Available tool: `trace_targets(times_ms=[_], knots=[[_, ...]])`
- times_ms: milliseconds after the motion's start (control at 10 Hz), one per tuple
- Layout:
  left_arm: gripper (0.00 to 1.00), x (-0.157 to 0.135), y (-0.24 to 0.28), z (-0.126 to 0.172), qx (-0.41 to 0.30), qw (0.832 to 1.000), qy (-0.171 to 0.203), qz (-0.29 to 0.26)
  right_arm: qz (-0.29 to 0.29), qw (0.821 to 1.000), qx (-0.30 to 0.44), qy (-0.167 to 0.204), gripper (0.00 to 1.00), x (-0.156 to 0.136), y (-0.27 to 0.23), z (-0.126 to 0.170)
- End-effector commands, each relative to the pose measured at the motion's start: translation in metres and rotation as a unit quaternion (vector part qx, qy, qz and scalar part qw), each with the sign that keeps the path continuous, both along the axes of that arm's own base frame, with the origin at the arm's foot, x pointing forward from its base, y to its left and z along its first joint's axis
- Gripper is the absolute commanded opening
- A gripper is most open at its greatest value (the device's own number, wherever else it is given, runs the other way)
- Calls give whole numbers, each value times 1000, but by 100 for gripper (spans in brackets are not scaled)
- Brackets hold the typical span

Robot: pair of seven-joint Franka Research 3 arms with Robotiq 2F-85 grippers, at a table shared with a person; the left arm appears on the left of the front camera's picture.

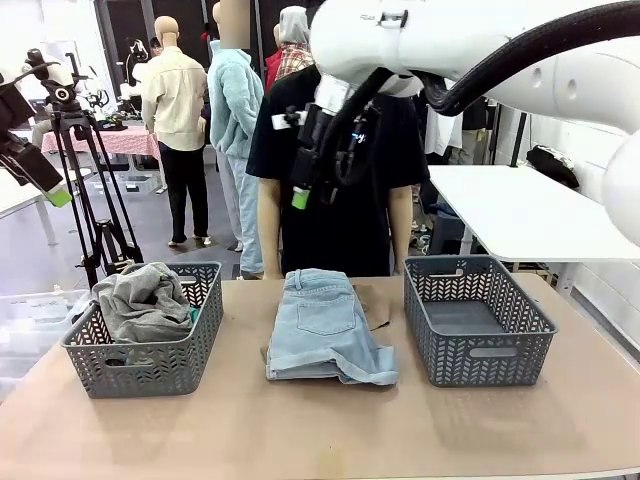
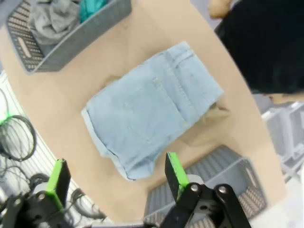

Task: Sort the tops and bottoms.
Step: Lift clothes from the center of the table with your left hand.

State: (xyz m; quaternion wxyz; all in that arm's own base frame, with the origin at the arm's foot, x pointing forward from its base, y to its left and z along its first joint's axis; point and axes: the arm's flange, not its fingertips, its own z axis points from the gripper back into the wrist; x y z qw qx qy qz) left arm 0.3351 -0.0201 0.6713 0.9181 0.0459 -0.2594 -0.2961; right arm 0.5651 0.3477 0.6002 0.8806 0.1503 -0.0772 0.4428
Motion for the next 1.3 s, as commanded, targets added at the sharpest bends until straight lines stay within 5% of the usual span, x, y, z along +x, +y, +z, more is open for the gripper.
trace_targets(times_ms=[0, 600, 1100, 1200], knots=[[91, -1, 1, 1, 4, 1000, 0, -2, -40, 997, 53, -32, 100, -48, -84, -5], [91, -1, 1, 1, 4, 1000, 0, -2, -83, 979, 109, -148, 100, -127, -168, 16], [91, -1, 1, 1, 4, 1000, 0, -2, -97, 974, 154, -133, 100, -112, -176, 10], [91, -1, 1, 1, 4, 1000, 0, -2, -101, 978, 109, -148, 100, -128, -179, 26]])
